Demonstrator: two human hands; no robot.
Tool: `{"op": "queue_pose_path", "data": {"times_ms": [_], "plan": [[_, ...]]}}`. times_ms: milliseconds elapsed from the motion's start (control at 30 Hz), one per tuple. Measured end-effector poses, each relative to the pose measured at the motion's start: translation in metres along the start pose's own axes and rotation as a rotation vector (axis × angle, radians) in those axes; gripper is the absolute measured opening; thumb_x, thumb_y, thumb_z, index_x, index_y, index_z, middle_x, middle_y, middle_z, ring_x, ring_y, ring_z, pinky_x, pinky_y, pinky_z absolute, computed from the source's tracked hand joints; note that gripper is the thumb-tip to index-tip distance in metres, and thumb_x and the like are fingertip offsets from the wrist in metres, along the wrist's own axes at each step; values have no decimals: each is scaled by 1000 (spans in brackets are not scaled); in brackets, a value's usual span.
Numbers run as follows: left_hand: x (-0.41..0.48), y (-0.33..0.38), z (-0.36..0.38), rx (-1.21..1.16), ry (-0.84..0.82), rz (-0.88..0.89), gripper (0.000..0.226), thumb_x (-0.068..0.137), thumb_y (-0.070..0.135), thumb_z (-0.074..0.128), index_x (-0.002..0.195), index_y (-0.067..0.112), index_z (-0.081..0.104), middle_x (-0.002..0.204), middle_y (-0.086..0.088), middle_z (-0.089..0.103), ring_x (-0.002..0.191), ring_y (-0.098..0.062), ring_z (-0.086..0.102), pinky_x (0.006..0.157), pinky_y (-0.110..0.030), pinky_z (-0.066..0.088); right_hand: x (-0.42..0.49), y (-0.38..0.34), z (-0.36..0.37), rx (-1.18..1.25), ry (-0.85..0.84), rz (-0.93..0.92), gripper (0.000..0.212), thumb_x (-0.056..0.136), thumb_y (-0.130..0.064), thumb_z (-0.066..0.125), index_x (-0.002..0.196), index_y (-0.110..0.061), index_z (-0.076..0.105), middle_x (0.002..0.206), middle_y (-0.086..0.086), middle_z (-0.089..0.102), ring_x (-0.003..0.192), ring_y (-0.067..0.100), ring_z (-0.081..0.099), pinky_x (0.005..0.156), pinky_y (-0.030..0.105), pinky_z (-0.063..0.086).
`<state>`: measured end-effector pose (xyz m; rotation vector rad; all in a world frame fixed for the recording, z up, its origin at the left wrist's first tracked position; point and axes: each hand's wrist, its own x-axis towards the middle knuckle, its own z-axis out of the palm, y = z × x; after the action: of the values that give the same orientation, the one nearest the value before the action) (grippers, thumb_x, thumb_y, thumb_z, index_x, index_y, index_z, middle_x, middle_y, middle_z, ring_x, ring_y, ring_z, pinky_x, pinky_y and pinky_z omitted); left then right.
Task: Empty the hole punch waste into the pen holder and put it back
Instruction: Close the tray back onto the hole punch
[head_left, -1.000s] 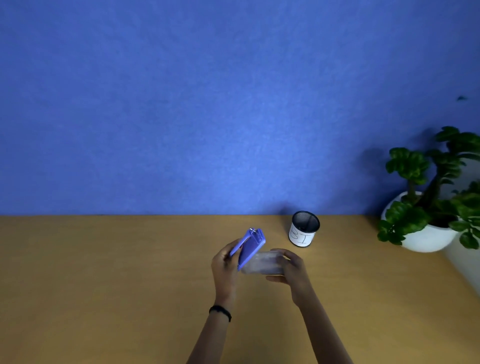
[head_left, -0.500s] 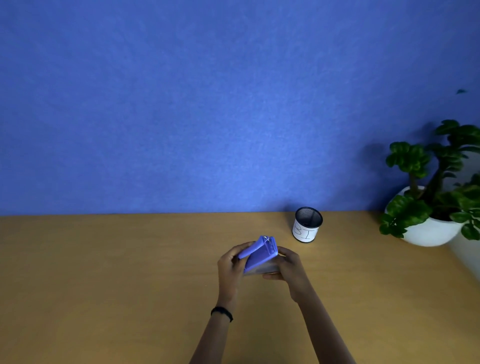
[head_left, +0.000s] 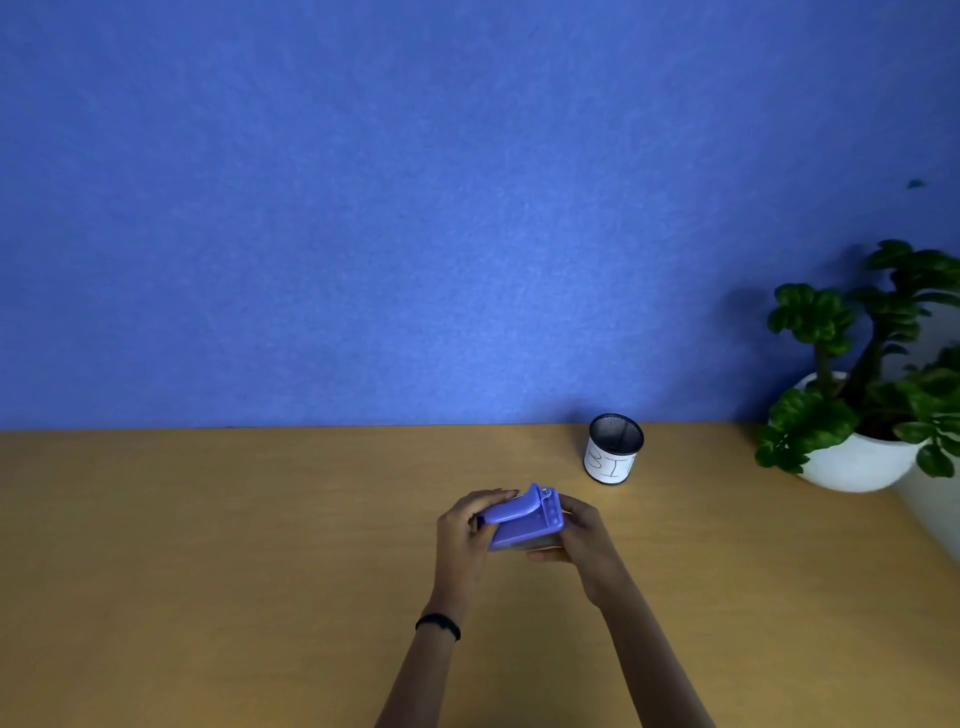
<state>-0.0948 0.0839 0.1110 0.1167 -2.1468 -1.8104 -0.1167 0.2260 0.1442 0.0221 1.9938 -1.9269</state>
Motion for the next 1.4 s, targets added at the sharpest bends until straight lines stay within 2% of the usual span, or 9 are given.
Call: {"op": "queue_pose_path", "data": {"times_ms": [400, 600, 800, 967, 1067, 1167, 1267, 1333, 1400], "plan": [[-4, 5, 0, 89, -3, 32, 52, 83, -10, 53, 91, 39, 69, 97, 30, 69, 95, 0, 65, 76, -13, 51, 0, 3, -7, -6, 3, -12, 22, 96, -12, 45, 97, -20, 66, 90, 9, 73, 74, 21, 73, 57, 28, 59], [-3, 8, 2, 99, -7, 59, 53, 83, -10, 55, 91, 41, 68, 96, 30, 69, 95, 1, 64, 75, -11, 50, -1, 3, -9, 47, 8, 2, 33, 100, -19, 36, 91, -23, 68, 83, 2, 73, 70, 17, 73, 56, 28, 59], [-4, 5, 0, 159, -65, 101, 39, 84, -8, 56, 100, 25, 71, 101, 12, 68, 97, 0, 63, 76, -8, 48, -2, 5, -10, 91, 26, 14, 36, 100, -25, 33, 90, -21, 67, 89, 6, 71, 75, 18, 70, 56, 29, 60], [-5, 4, -1, 189, -92, 112, 39, 82, -9, 55, 103, 20, 71, 102, 19, 65, 99, 5, 61, 79, -5, 46, -3, 7, -10, 97, 29, 7, 29, 98, -23, 41, 88, -22, 67, 90, 5, 69, 78, 17, 68, 54, 25, 58], [-4, 3, -3, 173, -139, 74, 51, 78, -13, 52, 110, 25, 65, 111, 14, 66, 106, 3, 59, 87, -8, 46, -2, 9, -11, 103, 31, 9, 27, 98, -24, 42, 92, -18, 68, 91, 6, 70, 79, 17, 69, 60, 26, 60], [-2, 0, -9, 132, -220, 4, 55, 76, -13, 52, 119, 20, 61, 122, 8, 62, 112, 4, 55, 90, -7, 45, 0, 12, -12, 104, 34, 11, 27, 98, -22, 42, 98, -12, 68, 91, 7, 72, 77, 17, 69, 63, 27, 61], [0, -4, -18, 106, -293, -79, 56, 78, -8, 58, 121, 27, 56, 125, 8, 59, 114, 1, 56, 93, -14, 47, -1, 15, -10, 100, 39, 6, 26, 98, -19, 42, 92, -15, 68, 88, 6, 71, 75, 15, 69, 60, 25, 60], [2, -6, -23, 87, -348, -158, 53, 80, -1, 63, 125, 26, 54, 126, 5, 59, 114, -6, 58, 91, -20, 51, -1, 18, -9, 102, 61, -1, 27, 98, -19, 41, 91, -15, 67, 86, 6, 71, 73, 13, 69, 59, 24, 60], [2, -8, -27, 64, -371, -232, 54, 81, 2, 65, 129, 24, 50, 123, 2, 58, 109, -9, 60, 82, -17, 53, 1, 21, -10, 104, 82, -2, 28, 98, -18, 41, 93, -12, 68, 86, 6, 71, 73, 13, 69, 59, 25, 60]]}}
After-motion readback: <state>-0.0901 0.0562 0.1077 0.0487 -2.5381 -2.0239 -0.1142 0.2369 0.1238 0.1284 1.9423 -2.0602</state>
